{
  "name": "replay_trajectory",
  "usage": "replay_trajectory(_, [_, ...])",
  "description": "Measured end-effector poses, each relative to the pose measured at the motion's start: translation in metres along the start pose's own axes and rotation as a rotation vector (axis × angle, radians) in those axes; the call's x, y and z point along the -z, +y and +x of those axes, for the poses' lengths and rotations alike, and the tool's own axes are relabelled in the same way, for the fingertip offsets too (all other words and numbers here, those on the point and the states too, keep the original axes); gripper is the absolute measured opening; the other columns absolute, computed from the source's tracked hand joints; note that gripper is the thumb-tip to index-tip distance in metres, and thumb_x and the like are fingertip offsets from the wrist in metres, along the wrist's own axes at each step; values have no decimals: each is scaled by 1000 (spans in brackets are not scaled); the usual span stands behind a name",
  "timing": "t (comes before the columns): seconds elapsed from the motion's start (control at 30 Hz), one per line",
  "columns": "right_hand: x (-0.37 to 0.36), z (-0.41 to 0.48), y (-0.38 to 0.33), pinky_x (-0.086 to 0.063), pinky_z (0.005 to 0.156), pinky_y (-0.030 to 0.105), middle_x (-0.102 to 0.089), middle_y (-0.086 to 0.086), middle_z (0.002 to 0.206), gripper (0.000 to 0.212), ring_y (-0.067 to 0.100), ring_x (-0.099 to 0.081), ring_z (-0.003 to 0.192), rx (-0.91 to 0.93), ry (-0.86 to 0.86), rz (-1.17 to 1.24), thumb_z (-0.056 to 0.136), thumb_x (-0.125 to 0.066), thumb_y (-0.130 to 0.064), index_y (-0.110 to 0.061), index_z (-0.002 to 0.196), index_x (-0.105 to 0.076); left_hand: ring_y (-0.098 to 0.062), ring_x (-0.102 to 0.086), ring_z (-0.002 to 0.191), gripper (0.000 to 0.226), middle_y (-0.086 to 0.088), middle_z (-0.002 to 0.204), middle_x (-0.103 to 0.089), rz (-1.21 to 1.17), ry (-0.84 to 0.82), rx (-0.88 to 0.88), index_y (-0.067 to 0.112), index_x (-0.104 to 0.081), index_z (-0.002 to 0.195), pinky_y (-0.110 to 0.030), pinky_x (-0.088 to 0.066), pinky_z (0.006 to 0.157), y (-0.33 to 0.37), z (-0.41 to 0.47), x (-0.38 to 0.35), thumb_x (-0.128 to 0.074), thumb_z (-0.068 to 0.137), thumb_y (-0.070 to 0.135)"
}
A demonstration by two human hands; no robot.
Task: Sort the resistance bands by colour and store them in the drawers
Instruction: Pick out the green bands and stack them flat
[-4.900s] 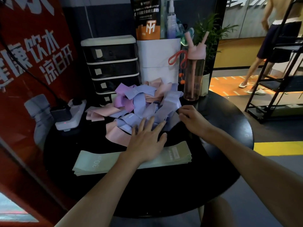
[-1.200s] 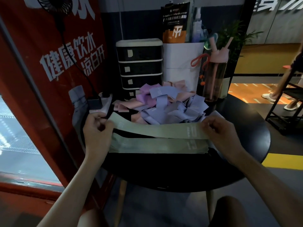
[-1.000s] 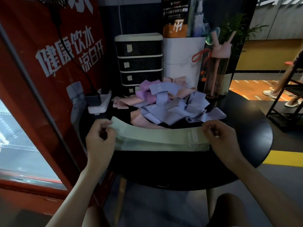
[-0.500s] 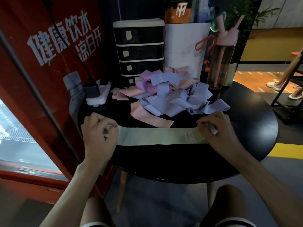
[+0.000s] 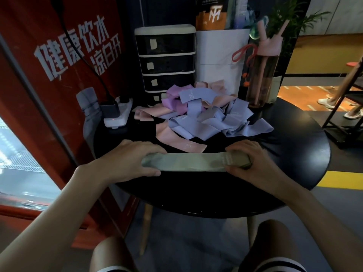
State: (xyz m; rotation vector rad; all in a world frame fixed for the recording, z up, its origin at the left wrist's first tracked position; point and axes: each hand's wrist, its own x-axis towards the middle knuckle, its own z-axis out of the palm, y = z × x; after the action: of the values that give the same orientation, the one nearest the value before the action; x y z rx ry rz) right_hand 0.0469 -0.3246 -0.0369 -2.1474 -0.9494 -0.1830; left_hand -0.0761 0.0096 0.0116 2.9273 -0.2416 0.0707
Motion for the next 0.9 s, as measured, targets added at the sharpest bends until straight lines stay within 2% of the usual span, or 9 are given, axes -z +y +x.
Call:
replay_trajectory(0.1, [0,0,0,-37,104,56,-47,-28,118,40,6,-47,117,5,-21,25,67,-65,-56,-55,106,-56,3,-53,108,44,26,117,-57,-15,9,0,51,-53,125,-43,-34,107,-1,1,1,-68,84,58])
replay_trajectory(0.17, [-1,-1,0,-39,103,52,-48,-26,119,38,5,-50,116,23,-29,24,69,-70,-52,-48,106,-61,5,-51,111,45,28,120,-55,-2,12,6,50,-54,125,-42,-31,109,-2,2,0,-71,83,56])
replay_trajectory(0.3, [-2,0,2,-45,99,28,-51,-21,119,35,-2,-52,113,19,-48,8,75,-81,-33,-33,107,-68,3,-55,112,49,29,118,-61,-78,-1,28,50,-56,124,-42,-35,111,-5,2,0,-77,80,49])
replay_trajectory(0.47, [-2,1,4,-35,93,11,-46,-20,124,34,-6,-47,115,6,-55,19,74,-81,-34,-41,103,-65,5,-52,114,54,30,122,-57,-34,-42,50,50,-52,129,-42,-30,113,-5,4,4,-77,81,48])
replay_trajectory(0.53, [-2,1,4,-34,95,11,-42,-18,129,38,-6,-44,115,-17,-71,1,73,-82,-36,-42,106,-64,5,-44,116,63,32,131,-47,49,-51,58,50,-44,136,-37,-22,114,0,7,3,-74,81,54])
replay_trajectory(0.6, [-1,1,3,-37,95,17,-46,-19,127,40,-5,-47,111,-24,-88,-31,73,-82,-37,-40,109,-64,7,-39,109,63,35,129,-46,91,-59,43,52,-42,136,-35,-19,112,5,10,2,-73,81,54])
replay_trajectory(0.73, [0,2,2,-41,87,16,-54,-21,113,39,-4,-54,103,-41,-128,20,73,-83,-33,-45,104,-63,6,-49,101,58,32,107,-56,31,-99,50,53,-48,128,-32,-31,102,5,16,4,-79,79,46])
replay_trajectory(0.83, [3,6,2,-40,83,14,-54,-21,110,42,-5,-54,100,-71,-151,50,71,-85,-31,-52,98,-60,-11,-52,114,62,24,119,-55,-8,-152,69,54,-47,127,-36,-41,103,2,22,7,-81,76,47])
replay_trajectory(0.9, [5,8,1,-41,84,16,-53,-21,110,43,-5,-54,99,-84,-177,49,70,-85,-31,-52,99,-59,-14,-51,117,65,22,121,-54,-6,-180,80,55,-43,129,-37,-42,103,3,23,8,-81,77,46])
